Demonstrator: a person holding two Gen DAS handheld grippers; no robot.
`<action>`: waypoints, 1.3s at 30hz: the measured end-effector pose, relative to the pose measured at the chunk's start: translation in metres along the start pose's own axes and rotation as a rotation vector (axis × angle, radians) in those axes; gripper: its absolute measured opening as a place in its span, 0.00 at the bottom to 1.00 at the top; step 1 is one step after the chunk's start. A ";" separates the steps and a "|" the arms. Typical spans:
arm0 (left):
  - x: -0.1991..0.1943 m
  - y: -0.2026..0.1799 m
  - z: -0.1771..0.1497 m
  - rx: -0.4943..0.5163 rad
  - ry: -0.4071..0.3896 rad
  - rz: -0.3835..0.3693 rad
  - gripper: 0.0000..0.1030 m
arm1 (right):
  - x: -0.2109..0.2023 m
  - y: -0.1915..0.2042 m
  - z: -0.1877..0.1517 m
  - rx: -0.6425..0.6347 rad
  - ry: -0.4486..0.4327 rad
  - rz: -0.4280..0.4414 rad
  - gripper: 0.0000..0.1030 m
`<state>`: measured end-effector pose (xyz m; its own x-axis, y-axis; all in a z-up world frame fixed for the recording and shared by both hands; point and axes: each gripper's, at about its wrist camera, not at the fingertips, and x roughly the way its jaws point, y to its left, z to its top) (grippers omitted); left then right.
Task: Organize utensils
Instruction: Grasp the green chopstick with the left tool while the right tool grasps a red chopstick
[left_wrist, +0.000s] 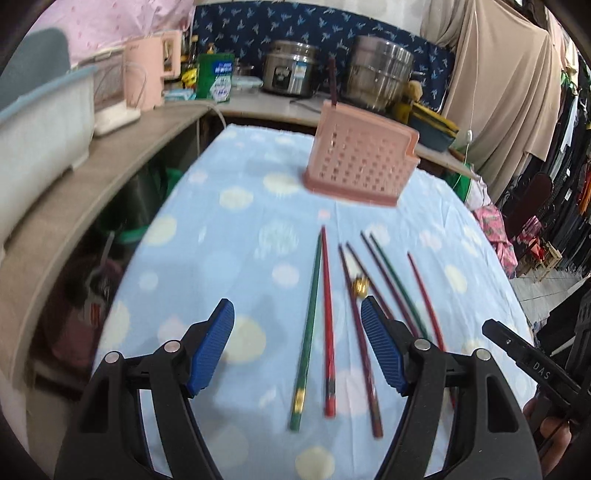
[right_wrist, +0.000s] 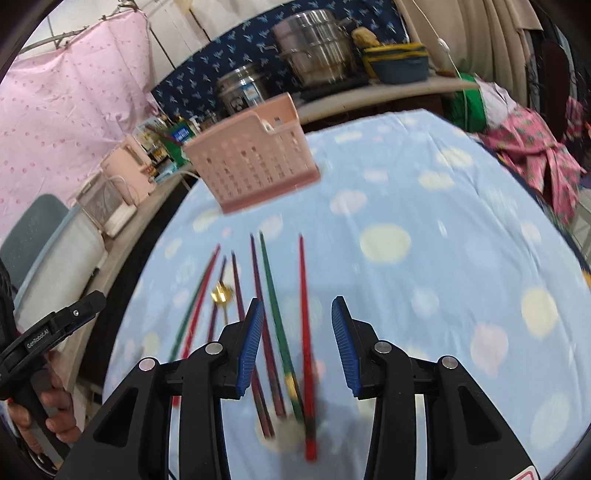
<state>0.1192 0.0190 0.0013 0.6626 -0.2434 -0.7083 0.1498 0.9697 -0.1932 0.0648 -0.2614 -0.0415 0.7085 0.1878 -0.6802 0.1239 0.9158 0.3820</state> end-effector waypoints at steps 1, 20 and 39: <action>0.000 0.002 -0.009 -0.005 0.007 0.003 0.66 | -0.001 -0.002 -0.010 -0.002 0.013 -0.009 0.37; 0.017 0.001 -0.079 0.071 0.044 0.114 0.67 | 0.000 0.003 -0.077 -0.081 0.042 -0.104 0.37; 0.032 -0.005 -0.084 0.122 0.059 0.126 0.29 | 0.008 0.013 -0.081 -0.161 0.023 -0.164 0.29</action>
<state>0.0784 0.0044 -0.0774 0.6382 -0.1172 -0.7609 0.1587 0.9871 -0.0190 0.0158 -0.2194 -0.0934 0.6718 0.0379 -0.7398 0.1228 0.9792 0.1618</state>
